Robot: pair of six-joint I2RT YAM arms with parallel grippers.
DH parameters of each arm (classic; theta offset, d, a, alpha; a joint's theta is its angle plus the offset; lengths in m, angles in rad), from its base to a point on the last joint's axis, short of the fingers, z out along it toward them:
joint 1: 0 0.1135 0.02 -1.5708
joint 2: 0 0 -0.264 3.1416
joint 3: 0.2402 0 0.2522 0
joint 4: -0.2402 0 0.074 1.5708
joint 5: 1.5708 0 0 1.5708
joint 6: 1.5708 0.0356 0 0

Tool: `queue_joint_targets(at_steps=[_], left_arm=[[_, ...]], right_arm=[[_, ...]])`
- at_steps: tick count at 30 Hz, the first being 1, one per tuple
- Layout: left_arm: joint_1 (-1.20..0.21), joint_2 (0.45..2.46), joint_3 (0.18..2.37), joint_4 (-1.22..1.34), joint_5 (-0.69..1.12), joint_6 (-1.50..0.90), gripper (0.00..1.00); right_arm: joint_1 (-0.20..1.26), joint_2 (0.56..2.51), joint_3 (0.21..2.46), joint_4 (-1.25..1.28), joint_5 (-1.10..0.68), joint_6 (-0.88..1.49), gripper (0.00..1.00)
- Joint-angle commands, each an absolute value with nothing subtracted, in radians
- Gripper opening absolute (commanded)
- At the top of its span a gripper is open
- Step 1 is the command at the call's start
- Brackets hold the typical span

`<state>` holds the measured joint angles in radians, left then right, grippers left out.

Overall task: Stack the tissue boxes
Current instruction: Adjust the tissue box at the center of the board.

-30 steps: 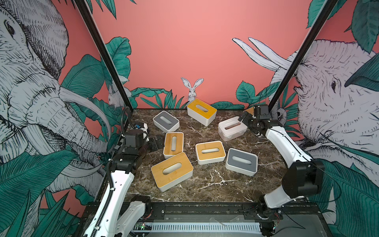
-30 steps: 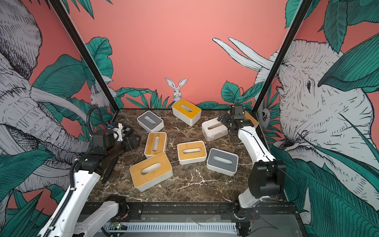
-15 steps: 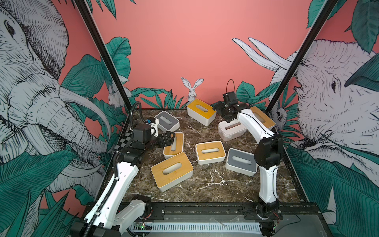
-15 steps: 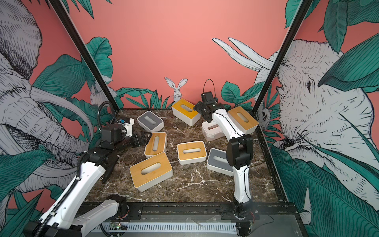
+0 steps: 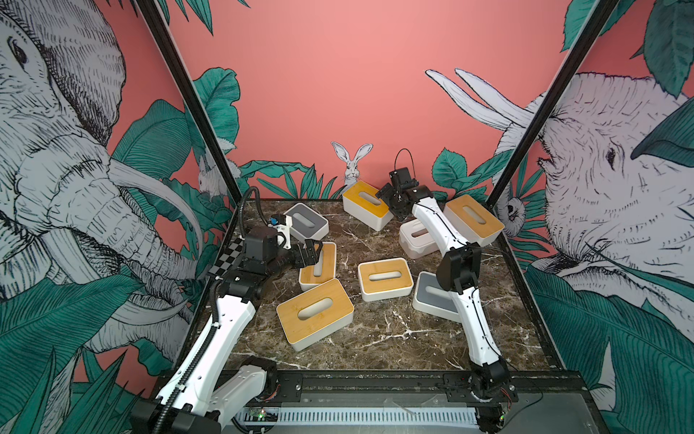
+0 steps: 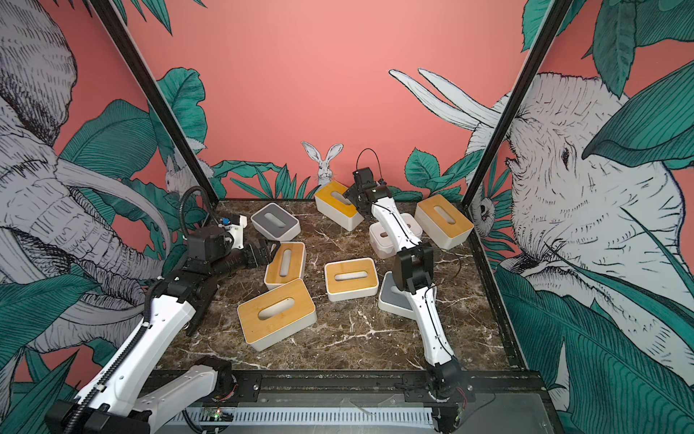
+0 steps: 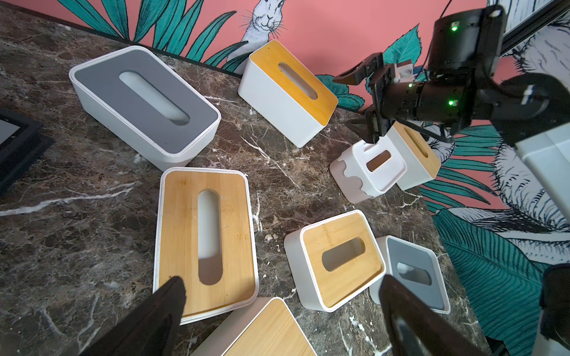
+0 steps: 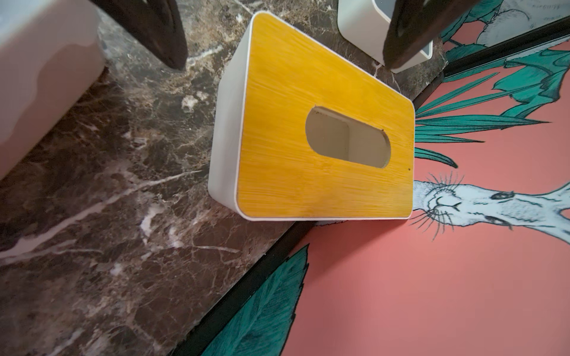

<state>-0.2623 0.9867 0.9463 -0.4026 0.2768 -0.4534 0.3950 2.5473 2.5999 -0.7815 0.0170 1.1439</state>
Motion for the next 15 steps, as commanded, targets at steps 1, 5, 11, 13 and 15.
queue_joint_targets(at_steps=[1,5,11,13,15], left_arm=[[-0.267,0.960,0.919,-0.382,0.292,-0.459,1.00],[-0.267,0.950,0.902,-0.382,0.290,-0.458,0.99],[-0.267,0.942,0.863,-0.370,0.302,-0.476,0.99],[-0.267,0.938,0.855,-0.365,0.302,-0.481,0.99],[-0.267,0.934,0.849,-0.365,0.298,-0.481,1.00]], right_arm=[[0.397,2.580,2.628,-0.751,0.016,1.161,0.99],[0.397,2.615,2.650,-0.707,0.022,1.154,0.99],[0.396,2.667,2.700,-0.706,0.046,1.147,0.99],[0.394,2.677,2.704,-0.703,0.048,1.148,0.99],[0.394,2.684,2.701,-0.689,0.049,1.144,0.99]])
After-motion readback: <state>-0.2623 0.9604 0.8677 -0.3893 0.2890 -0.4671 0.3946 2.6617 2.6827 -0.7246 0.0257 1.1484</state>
